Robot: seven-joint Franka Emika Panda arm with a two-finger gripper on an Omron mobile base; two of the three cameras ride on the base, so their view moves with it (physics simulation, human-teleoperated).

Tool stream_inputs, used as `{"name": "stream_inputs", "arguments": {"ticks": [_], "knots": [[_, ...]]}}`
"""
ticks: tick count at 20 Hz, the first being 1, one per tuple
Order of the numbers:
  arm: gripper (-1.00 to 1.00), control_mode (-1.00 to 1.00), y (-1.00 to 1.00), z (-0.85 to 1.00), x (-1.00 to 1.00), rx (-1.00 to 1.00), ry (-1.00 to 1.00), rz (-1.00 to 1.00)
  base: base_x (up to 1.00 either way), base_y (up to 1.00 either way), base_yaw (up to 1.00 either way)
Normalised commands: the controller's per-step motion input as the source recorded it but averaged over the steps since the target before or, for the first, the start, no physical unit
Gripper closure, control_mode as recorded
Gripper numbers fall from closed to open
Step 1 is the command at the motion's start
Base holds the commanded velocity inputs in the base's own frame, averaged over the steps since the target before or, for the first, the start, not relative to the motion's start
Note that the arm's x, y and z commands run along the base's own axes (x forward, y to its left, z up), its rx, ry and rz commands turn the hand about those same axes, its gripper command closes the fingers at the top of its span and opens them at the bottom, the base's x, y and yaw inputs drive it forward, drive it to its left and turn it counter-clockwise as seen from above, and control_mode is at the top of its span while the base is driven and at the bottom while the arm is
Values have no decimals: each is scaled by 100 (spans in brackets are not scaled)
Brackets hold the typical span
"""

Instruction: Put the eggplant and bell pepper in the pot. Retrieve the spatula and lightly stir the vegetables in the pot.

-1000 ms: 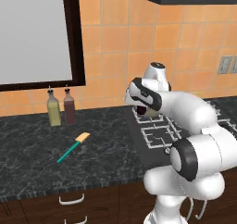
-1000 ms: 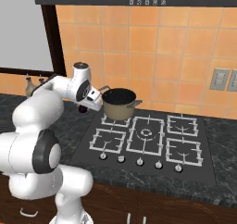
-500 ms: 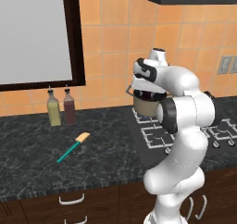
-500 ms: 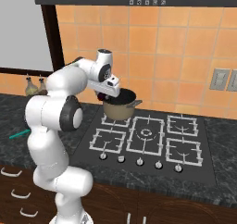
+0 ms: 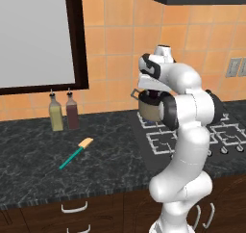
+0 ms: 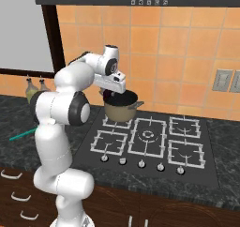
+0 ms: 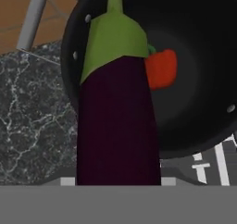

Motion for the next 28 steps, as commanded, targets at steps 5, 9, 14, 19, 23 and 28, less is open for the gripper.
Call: {"name": "stream_inputs", "arguments": {"ticks": [5, 9, 14, 19, 23, 28], "knots": [[100, -100, -6, -43, 6, -1, -36, 0, 0, 0, 0], [100, -100, -3, -42, 16, 0, -29, 0, 0, 0, 0], [100, -100, -23, -20, 28, -2, -2, 0, 0, 0, 0], [100, -100, -26, -6, 38, -4, 8, 0, 0, 0, 0], [100, -100, -19, -12, 40, -3, 7, 0, 0, 0, 0], [100, -100, -3, -22, 20, -4, 1, 0, 0, 0, 0]]}}
